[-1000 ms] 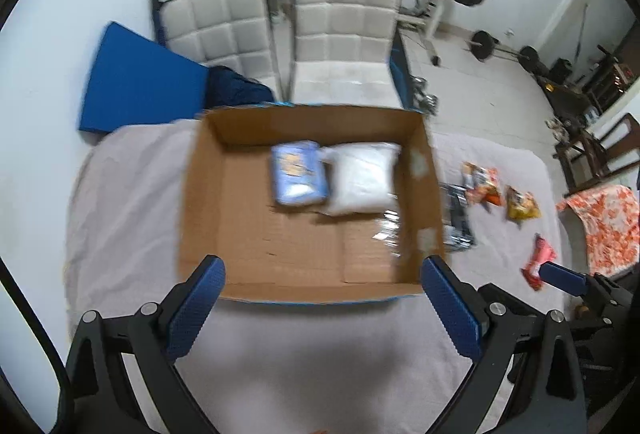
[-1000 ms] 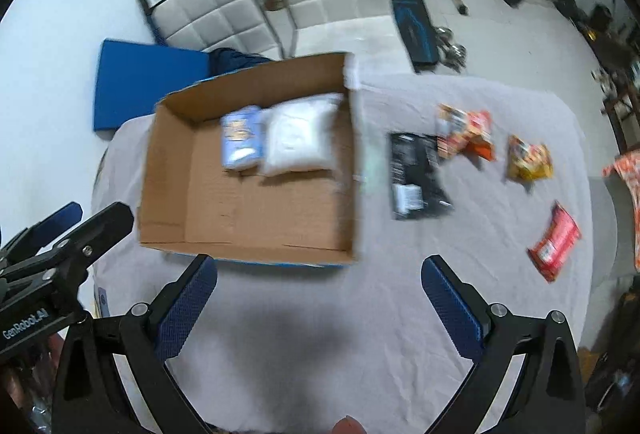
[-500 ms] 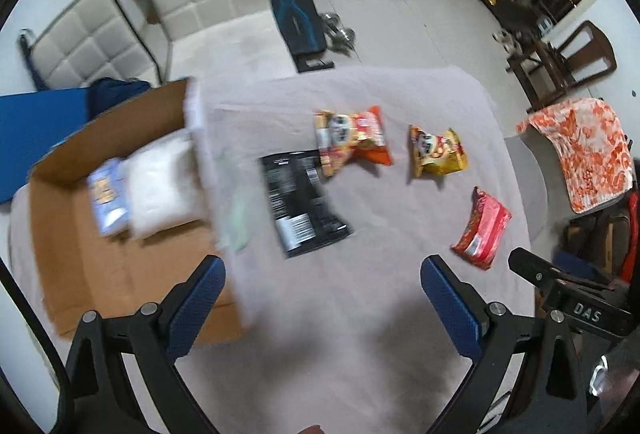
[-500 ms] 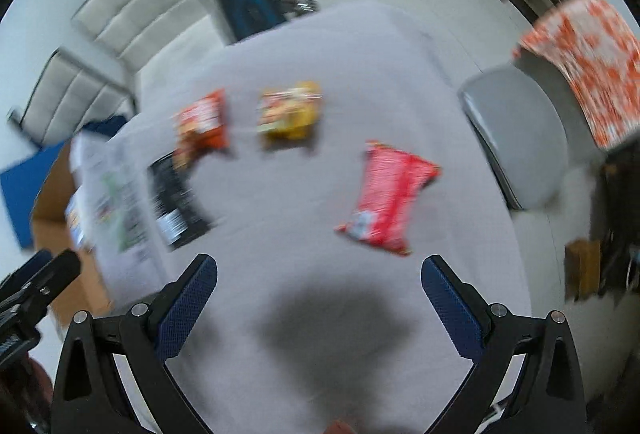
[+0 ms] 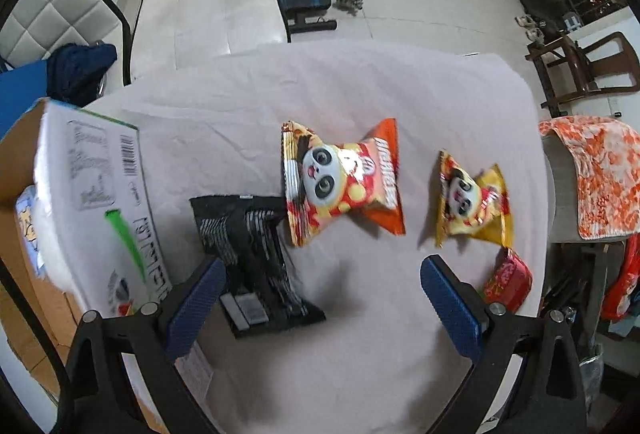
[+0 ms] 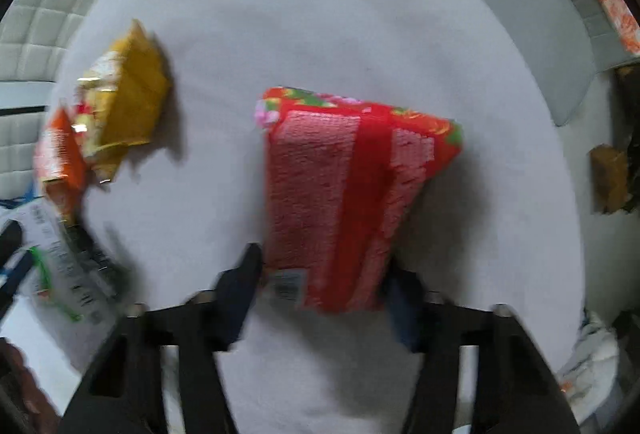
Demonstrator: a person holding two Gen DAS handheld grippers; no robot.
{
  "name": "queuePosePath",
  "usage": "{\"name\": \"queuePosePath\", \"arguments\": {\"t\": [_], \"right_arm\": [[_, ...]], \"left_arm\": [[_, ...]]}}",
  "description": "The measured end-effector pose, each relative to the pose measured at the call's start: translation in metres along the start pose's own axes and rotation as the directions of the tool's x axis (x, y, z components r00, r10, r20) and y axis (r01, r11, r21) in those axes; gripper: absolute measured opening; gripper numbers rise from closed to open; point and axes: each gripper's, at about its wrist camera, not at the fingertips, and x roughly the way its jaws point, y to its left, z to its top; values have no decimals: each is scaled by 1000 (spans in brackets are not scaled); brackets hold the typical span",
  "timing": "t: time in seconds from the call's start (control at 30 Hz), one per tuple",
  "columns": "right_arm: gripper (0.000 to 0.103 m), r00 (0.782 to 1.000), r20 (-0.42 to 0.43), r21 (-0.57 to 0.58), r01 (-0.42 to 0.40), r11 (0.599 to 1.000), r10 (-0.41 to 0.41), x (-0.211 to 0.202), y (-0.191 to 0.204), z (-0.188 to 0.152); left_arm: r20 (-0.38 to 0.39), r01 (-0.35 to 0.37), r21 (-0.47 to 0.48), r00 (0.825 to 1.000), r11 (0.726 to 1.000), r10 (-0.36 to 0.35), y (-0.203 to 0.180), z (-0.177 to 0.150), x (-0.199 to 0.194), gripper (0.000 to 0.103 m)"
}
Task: Organize snacks
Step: 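Grasp the orange panda bag with the left tool while the right tool grasps the red packet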
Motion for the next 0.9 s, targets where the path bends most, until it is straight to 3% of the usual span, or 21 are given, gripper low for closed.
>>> {"name": "queuePosePath", "arguments": {"t": [0.23, 0.47, 0.57, 0.9], "right_arm": [[48, 989, 105, -160, 118, 980, -102, -21, 35, 33], [48, 980, 93, -214, 191, 958, -175, -18, 59, 72], [48, 977, 90, -217, 207, 954, -191, -18, 62, 79], [48, 976, 100, -219, 211, 952, -194, -17, 68, 81]], "left_arm": [[-47, -8, -7, 999, 1000, 8, 2, 30, 20, 100], [-166, 53, -46, 984, 998, -60, -7, 50, 61, 100], [-168, 57, -54, 984, 997, -66, -11, 53, 69, 99], [-109, -2, -30, 994, 1000, -1, -14, 54, 65, 63]]}}
